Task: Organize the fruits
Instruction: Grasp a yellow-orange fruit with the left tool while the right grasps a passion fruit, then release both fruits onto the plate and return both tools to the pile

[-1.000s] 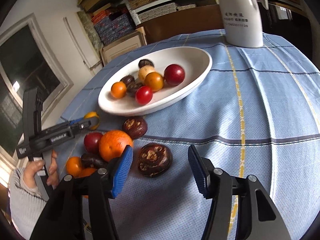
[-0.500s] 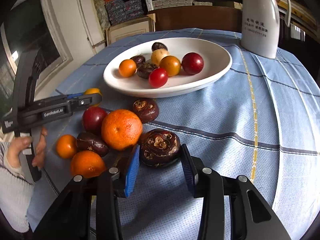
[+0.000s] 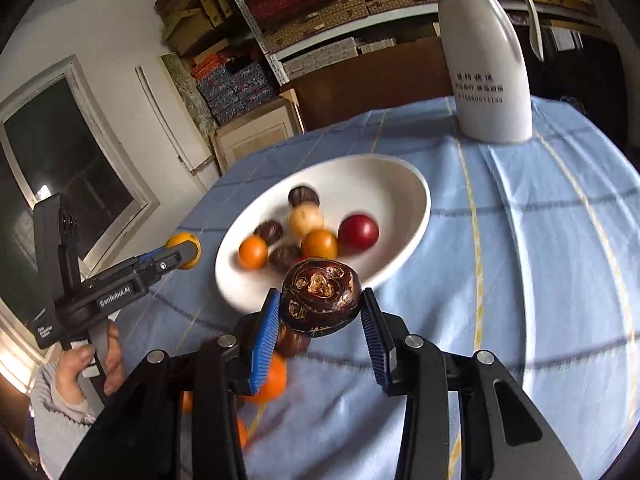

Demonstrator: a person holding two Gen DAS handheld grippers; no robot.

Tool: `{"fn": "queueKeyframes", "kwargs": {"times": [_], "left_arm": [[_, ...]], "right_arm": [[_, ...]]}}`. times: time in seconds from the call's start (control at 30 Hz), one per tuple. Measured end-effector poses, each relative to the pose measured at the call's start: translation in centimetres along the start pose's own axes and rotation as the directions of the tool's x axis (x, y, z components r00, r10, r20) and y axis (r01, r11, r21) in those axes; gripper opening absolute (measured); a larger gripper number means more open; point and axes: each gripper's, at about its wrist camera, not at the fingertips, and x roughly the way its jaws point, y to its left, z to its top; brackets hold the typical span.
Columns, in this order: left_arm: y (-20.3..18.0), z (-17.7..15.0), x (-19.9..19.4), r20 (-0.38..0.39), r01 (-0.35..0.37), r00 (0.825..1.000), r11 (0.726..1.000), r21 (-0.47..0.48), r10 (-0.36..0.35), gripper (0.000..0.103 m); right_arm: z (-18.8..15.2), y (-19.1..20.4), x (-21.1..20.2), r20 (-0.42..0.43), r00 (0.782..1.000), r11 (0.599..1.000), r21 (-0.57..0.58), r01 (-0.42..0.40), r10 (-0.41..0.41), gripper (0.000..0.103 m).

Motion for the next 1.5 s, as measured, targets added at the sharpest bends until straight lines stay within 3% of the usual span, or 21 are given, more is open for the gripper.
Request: {"fn": "queueKeyframes", "kwargs": {"times": [0.23,0.4,0.47,0.7,0.77,0.93,1.07,1.2,1.37,1.5], "left_arm": [[-0.3,2.4,5.9,-0.059,0.026,0.998,1.000,-0.015,-0.027,0.036],[-0.7,1.8,8.3,-0.118,0.077,0.990,0.997,-0.002,-0.077,0.039],[0.1,1.8,7.3,-0.083,0.075,0.994,0.997,-0.033,-0.077,0.056],[0.4,0.8,3.7,-0.026,0.046,0.999,0.999,-0.020,-0.046,0.068],[0.6,-0.2,3.0,-0.019,0.021,1.000,0.999,-0.024,-0.021,0.078],[1.7,-3.3,1.2,-0.046,0.001,0.999,0.998,-0.068,-0.004,0.078],[2.4,-6.0,-1.3,-0.031,-0.016,0.999,0.994,-0.109,0.012,0.086],[2.6,-8.4,-2.7,-0.050,-0.011,0.999,0.990,-0.140,0.004,0.088],[1.3,-8.9,-2.7,-0.059,0.019,0.998,0.994,-0.111,-0.026,0.089],[0.5,-8.6,-2.5,-0.058,0.039,0.997,0.995,-0.089,-0.044,0.092]], "right_arm": [[5.2,-0.9,6.4,-0.036,0.999,0.999,0.024,0.032,-0.031,0.041],[5.4,-1.7,10.3,-0.080,0.995,0.997,0.041,0.062,-0.059,0.043],[4.9,-1.8,9.9,-0.070,0.996,0.997,0.033,0.066,-0.064,0.045],[3.7,-0.8,5.6,0.033,0.998,0.998,0.014,0.060,-0.060,0.059],[2.3,-0.8,4.4,0.048,0.997,0.998,0.018,0.057,-0.058,0.061],[-1.3,-1.4,2.4,0.011,0.999,0.997,0.056,0.047,-0.048,0.065],[-3.3,-1.4,0.4,0.030,0.999,0.996,0.083,0.030,-0.033,0.070],[-5.3,-0.7,-0.3,0.013,1.000,0.996,0.083,0.020,-0.021,0.072],[-6.6,0.6,-0.2,-0.021,1.000,0.999,0.036,0.019,-0.019,0.075],[-6.6,0.0,-0.1,-0.028,0.999,0.998,0.063,0.020,-0.018,0.078]]}}
